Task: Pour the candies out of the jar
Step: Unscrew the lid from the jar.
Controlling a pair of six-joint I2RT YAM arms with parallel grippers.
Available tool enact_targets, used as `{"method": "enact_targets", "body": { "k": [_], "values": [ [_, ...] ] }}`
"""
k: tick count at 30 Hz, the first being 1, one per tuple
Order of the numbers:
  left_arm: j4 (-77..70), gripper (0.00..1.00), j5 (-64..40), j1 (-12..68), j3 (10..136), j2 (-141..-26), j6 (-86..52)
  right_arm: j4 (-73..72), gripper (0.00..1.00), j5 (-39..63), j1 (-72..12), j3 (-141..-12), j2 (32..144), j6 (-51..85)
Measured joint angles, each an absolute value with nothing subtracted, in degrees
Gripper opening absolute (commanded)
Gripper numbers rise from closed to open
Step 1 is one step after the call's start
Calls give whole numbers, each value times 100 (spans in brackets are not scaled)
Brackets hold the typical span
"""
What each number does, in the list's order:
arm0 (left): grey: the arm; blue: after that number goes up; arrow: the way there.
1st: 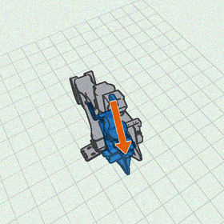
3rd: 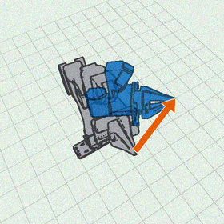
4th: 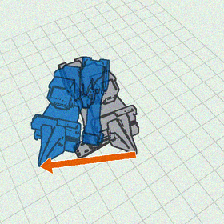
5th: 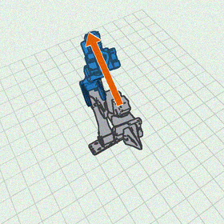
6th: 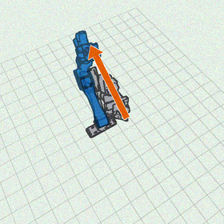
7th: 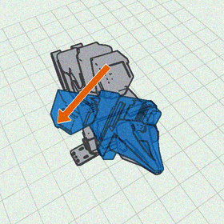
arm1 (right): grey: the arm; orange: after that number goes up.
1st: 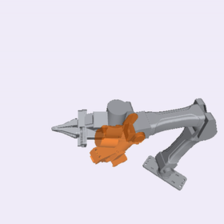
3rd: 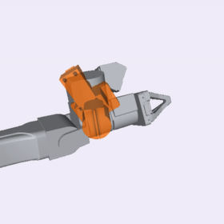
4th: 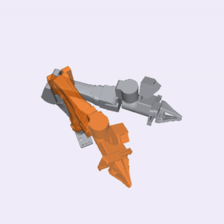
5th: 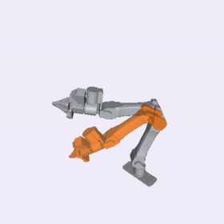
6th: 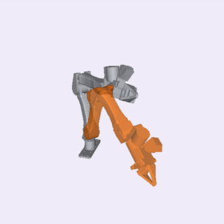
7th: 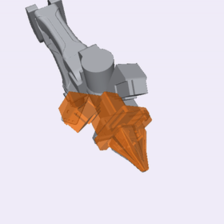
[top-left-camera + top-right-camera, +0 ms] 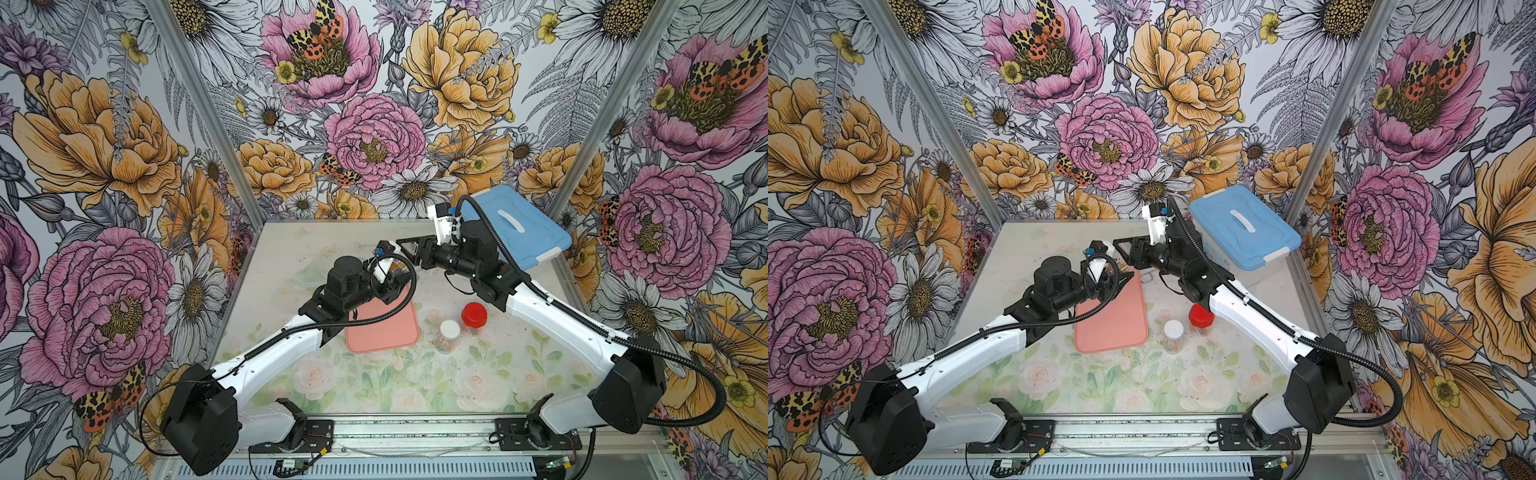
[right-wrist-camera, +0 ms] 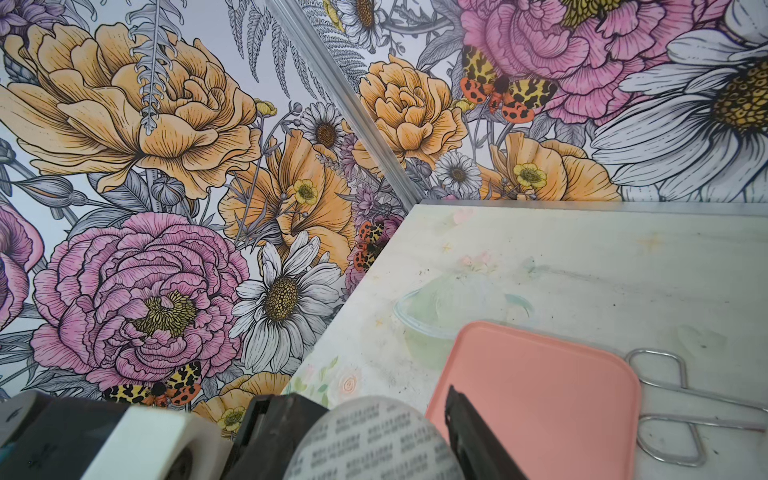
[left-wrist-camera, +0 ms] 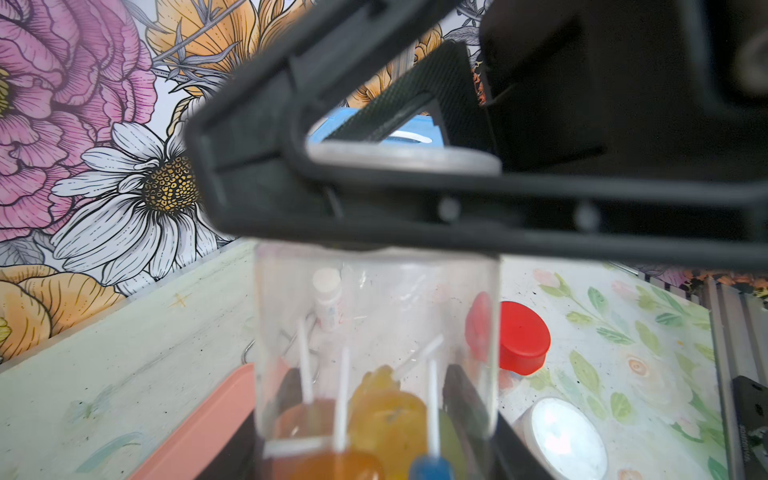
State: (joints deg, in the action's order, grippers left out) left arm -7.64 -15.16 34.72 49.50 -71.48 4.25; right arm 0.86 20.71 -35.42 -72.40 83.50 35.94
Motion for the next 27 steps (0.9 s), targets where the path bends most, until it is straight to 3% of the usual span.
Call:
{"method": "enact_targets", "body": {
  "k": [9,16,21,26,27],
  "values": [
    [-1649,0,-4069,2808,4954,-7150,-454,-961,35,4163,-3199,-7210,8302,3328],
    [-1970,0,-4713,2799,4974,-7179,-760,-799,37,4604,-3146,-7210,8062,2939],
    [-1944,0,-4713,2799,4974,-7179,-760,-757,60,4617,-3127,-7210,8060,2934],
    [-1898,0,-4580,2827,4974,-7177,-696,-666,98,4576,-3114,-7203,8040,3083],
    [-1874,0,-4550,2827,4974,-7177,-687,-655,100,4554,-3114,-7183,8023,3129]
  ]
}}
